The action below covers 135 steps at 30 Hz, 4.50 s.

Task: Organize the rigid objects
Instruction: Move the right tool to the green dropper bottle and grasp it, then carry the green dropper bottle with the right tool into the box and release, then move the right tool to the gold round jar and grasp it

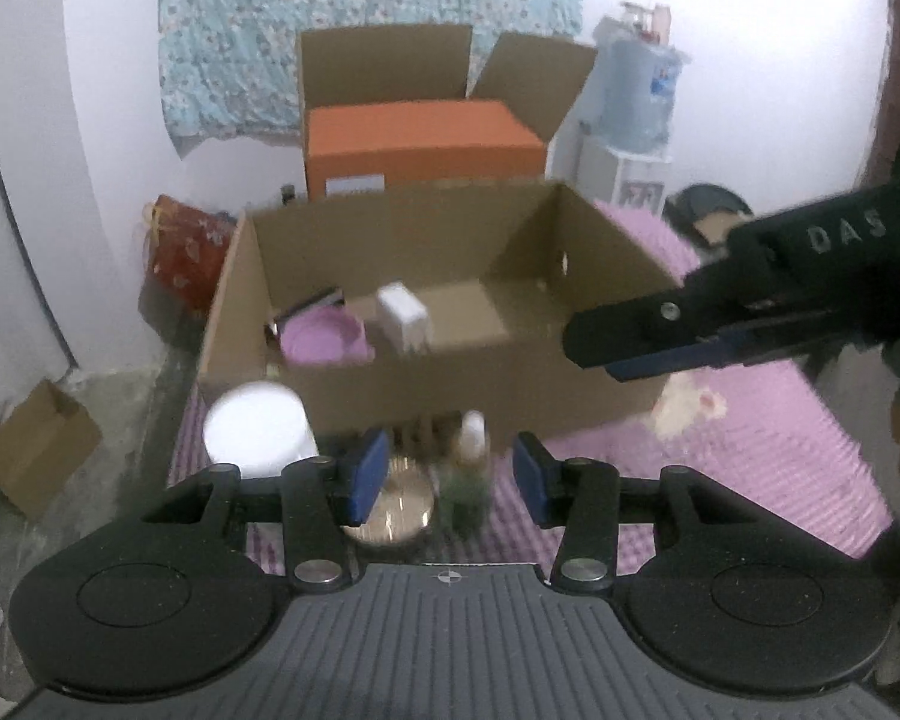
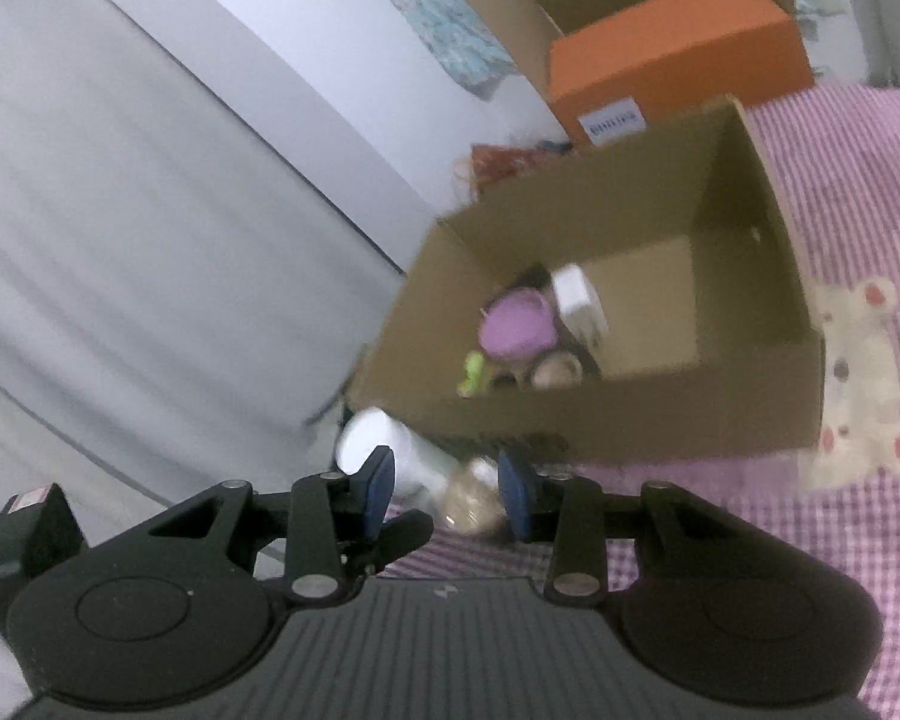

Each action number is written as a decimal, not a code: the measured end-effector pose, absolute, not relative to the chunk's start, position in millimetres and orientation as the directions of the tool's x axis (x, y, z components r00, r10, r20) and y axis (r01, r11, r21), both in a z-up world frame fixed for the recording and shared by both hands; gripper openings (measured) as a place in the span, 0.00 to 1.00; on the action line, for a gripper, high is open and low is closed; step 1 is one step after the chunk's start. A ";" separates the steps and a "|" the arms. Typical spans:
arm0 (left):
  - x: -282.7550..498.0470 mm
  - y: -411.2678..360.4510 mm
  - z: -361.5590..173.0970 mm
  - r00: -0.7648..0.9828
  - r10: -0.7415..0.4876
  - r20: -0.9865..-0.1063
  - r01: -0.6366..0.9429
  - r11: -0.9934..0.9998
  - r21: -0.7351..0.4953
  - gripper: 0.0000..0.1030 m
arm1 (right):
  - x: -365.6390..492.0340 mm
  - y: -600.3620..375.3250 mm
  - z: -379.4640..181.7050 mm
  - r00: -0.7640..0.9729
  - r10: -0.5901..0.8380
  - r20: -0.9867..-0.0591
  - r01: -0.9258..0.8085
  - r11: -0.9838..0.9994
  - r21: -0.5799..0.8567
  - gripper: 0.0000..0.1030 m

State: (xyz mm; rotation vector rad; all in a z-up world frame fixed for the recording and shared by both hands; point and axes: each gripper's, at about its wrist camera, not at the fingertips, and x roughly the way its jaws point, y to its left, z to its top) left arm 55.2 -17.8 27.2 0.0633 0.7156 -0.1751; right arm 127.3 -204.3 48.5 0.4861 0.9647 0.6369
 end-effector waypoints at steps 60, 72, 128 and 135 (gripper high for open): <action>88.0 -56.2 -46.8 0.709 -0.096 -0.699 0.248 0.961 0.120 0.30 | 149.2 -157.7 -11.4 0.419 0.575 -0.702 -0.333 0.817 0.471 0.25; 76.9 -54.9 -24.9 0.726 -0.147 -0.672 0.259 0.963 0.069 0.30 | 135.7 -155.5 17.0 0.459 0.546 -0.701 -0.385 0.833 0.397 0.23; 227.6 -52.2 51.4 0.652 -0.179 -0.737 0.186 0.980 -0.073 0.47 | 296.4 -202.1 76.1 0.437 0.625 -0.647 -0.364 0.780 0.508 0.23; 171.9 -46.1 71.7 0.683 -0.187 -0.706 0.201 0.978 -0.064 0.51 | 220.0 -229.2 109.0 0.485 0.661 -0.573 -0.373 0.749 0.549 0.24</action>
